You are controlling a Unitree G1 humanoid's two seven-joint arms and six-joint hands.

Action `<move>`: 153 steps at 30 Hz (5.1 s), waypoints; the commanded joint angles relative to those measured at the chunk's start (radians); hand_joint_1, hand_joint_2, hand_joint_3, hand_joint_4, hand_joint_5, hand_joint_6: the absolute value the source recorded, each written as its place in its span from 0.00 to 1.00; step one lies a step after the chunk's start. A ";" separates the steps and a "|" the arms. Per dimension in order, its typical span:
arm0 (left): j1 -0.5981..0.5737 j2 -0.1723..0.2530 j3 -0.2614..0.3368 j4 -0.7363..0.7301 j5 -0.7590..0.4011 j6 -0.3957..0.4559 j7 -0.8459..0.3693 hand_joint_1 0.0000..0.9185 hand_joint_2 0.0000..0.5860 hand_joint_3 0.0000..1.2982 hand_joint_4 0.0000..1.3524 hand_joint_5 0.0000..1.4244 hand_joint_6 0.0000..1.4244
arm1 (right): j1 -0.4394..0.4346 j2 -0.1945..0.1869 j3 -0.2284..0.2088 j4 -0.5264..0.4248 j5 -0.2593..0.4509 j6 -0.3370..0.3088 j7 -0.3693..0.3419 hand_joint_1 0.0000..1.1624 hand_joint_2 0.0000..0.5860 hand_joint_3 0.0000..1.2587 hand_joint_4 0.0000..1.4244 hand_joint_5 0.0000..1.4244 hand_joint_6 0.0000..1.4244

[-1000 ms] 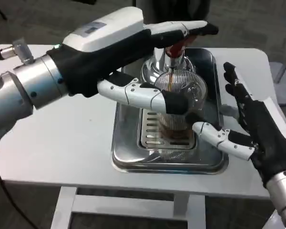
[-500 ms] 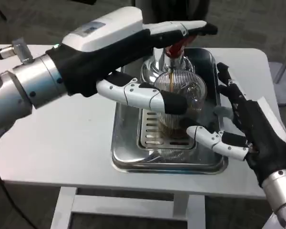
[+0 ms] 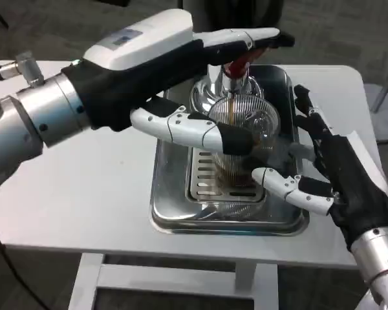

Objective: Grasp the cup under the faucet to collect the drink, then remove the cup.

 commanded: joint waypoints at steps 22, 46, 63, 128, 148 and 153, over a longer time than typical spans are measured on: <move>0.082 0.033 -0.032 0.037 0.023 0.037 -0.073 0.00 0.04 0.12 0.06 0.12 0.19 | -0.049 0.032 0.020 0.043 0.001 -0.001 -0.015 0.65 0.41 0.00 0.00 0.03 0.16; 0.051 -0.024 0.081 0.101 -0.161 0.062 -0.031 0.00 0.06 0.12 0.06 0.12 0.19 | -0.051 0.030 0.011 0.035 0.000 0.008 -0.016 0.64 0.41 0.00 0.02 0.03 0.16; 0.035 -0.079 0.201 0.025 -0.228 0.063 0.002 0.00 0.09 0.13 0.08 0.15 0.22 | -0.039 0.029 0.007 0.019 0.003 0.007 -0.012 0.63 0.42 0.00 0.02 0.04 0.16; 0.877 -0.053 0.644 -0.313 -0.277 0.138 0.087 0.00 0.12 0.17 0.13 0.18 0.25 | -0.028 0.104 -0.002 0.167 0.099 -0.137 -0.060 0.59 0.40 0.00 0.02 0.04 0.17; 0.917 -0.053 0.639 -0.340 -0.271 0.162 0.086 0.00 0.13 0.18 0.14 0.19 0.25 | -0.051 0.096 -0.014 0.248 0.178 -0.213 -0.031 0.53 0.37 0.00 0.00 0.02 0.14; 0.939 -0.053 0.649 -0.354 -0.273 0.165 0.086 0.00 0.13 0.19 0.14 0.20 0.25 | -0.068 0.099 -0.018 0.249 0.171 -0.230 -0.046 0.53 0.37 0.00 0.00 0.02 0.14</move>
